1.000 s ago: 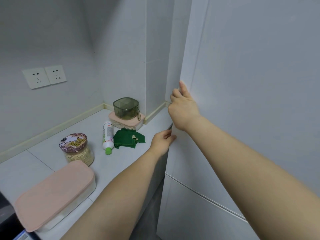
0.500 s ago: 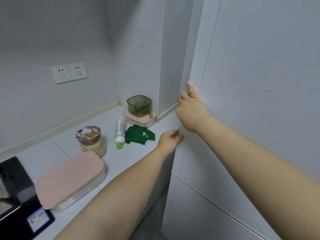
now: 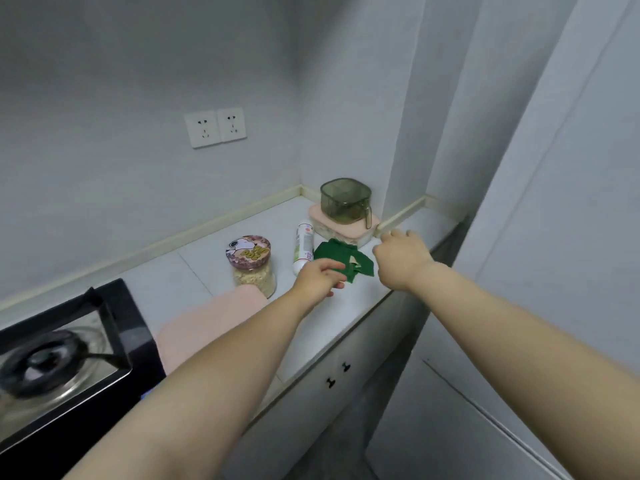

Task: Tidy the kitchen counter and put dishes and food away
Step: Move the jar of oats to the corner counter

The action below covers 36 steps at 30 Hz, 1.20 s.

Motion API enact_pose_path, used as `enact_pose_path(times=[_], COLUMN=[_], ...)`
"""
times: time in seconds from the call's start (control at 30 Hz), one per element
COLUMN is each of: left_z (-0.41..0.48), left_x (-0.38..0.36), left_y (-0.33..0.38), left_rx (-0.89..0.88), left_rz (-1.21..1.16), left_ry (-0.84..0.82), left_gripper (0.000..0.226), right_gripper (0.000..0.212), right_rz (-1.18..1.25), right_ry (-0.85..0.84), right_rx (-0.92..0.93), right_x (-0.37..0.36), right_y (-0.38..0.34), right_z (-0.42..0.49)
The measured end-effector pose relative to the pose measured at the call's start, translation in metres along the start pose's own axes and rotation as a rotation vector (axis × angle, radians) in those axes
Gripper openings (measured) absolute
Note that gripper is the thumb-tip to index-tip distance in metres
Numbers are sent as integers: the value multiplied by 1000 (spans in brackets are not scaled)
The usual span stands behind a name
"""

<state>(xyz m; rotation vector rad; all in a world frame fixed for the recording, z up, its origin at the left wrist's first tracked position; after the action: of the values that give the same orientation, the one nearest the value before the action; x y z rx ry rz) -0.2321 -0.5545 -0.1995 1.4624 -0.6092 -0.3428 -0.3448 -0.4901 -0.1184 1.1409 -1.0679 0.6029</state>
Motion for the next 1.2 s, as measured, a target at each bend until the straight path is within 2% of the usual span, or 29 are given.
enact_pose_path(times=[0.17, 0.33, 0.43, 0.53, 0.57, 0.67, 0.73, 0.8, 0.93, 1.07, 1.2], left_z=[13, 19, 26, 28, 33, 50, 64, 74, 92, 99, 107], left_x=[92, 153, 188, 210, 214, 215, 216, 219, 218, 216, 219], left_y=[-32, -56, -70, -82, -89, -106, -120, -129, -141, -155, -160], left_rx=[41, 26, -23, 0, 17, 93, 151, 169, 180, 202, 190], left_rz=[80, 185, 336, 392, 365, 191, 163, 212, 96, 66, -51], left_ry=[99, 170, 288, 441, 461, 363, 251, 171, 36, -130, -32], left_gripper=[23, 23, 27, 15, 25, 78, 99, 101, 80, 90, 86], right_gripper=[25, 25, 37, 49, 53, 70, 78, 80, 85, 99, 99], right_rz=[157, 285, 439, 667, 758, 1094, 1275, 1357, 1375, 1380, 1545], right_ry=[-95, -165, -184, -234, -270, -382, -462, -511, -585, -677, -815], right_rx=[40, 63, 66, 75, 82, 70, 39, 43, 177, 281, 255], right_x=[-15, -22, -29, -39, -44, -55, -67, -81, -104, -124, -136], right_y=[-62, -116, -145, -169, -177, -196, -206, -216, -239, -256, -268], right_z=[39, 67, 85, 98, 107, 127, 143, 155, 178, 197, 218])
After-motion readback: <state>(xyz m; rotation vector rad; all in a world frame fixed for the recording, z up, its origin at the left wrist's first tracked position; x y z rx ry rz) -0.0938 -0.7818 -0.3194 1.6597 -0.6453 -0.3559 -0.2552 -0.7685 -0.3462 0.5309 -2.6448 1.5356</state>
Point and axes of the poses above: each hand's wrist, its own z-axis towards the middle knuckle, its own x-axis out of the back of the hand, y = z × x, the point moved 7 cm from there along z, towards the middle knuckle, and after that the axes turned 11 degrees about -x, right-handed, at the moved point
